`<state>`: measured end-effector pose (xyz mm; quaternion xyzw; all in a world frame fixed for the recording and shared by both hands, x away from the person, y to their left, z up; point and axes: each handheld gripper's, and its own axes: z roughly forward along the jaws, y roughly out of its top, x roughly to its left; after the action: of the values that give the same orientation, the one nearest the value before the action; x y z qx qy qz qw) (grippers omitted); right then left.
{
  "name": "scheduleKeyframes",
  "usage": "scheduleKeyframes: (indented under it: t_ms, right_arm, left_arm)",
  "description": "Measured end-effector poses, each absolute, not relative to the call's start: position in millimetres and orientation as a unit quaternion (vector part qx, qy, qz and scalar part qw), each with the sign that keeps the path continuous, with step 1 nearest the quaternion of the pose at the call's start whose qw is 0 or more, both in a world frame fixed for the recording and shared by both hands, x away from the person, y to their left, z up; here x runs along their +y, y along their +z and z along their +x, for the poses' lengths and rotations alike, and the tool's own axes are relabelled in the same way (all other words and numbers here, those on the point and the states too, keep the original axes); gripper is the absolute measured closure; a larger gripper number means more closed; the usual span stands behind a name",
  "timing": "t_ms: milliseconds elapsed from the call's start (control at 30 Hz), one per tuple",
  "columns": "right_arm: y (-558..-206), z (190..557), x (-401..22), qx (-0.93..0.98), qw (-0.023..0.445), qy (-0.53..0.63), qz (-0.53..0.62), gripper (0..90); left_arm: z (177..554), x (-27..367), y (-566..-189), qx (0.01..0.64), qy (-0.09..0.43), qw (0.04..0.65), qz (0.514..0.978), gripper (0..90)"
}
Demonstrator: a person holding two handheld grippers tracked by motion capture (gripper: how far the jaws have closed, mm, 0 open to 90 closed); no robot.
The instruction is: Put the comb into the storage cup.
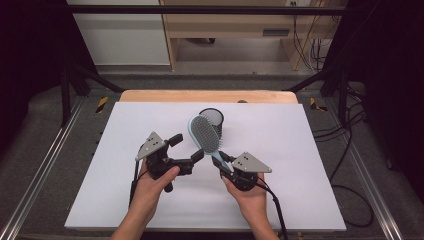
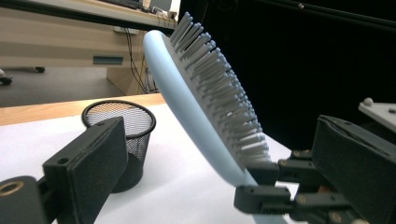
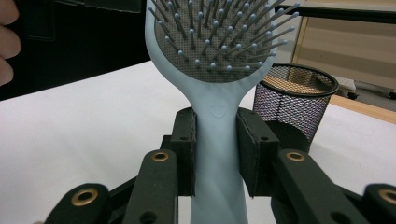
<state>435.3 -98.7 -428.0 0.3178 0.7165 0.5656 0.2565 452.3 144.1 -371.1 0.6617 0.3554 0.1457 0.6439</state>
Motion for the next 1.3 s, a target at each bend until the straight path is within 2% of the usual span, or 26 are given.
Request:
scheduleKeyframes:
  t_ms: [333, 767, 1300]
  right_arm:
    - [-420, 433, -102, 0.712, 0.276, 0.570, 0.304, 69.9]
    - [-419, 433, -108, 0.702, 0.286, 0.571, 0.316, 69.8]
    - [-422, 433, -105, 0.701, 0.277, 0.576, 0.316, 69.9]
  left_arm:
    - [466, 118, -358, 0.367, 0.125, 0.635, 0.668, 5.5]
    - [472, 106, -355, 0.380, 0.105, 0.641, 0.658, 21.0]
    - [475, 103, -351, 0.412, 0.101, 0.637, 0.644, 27.7]
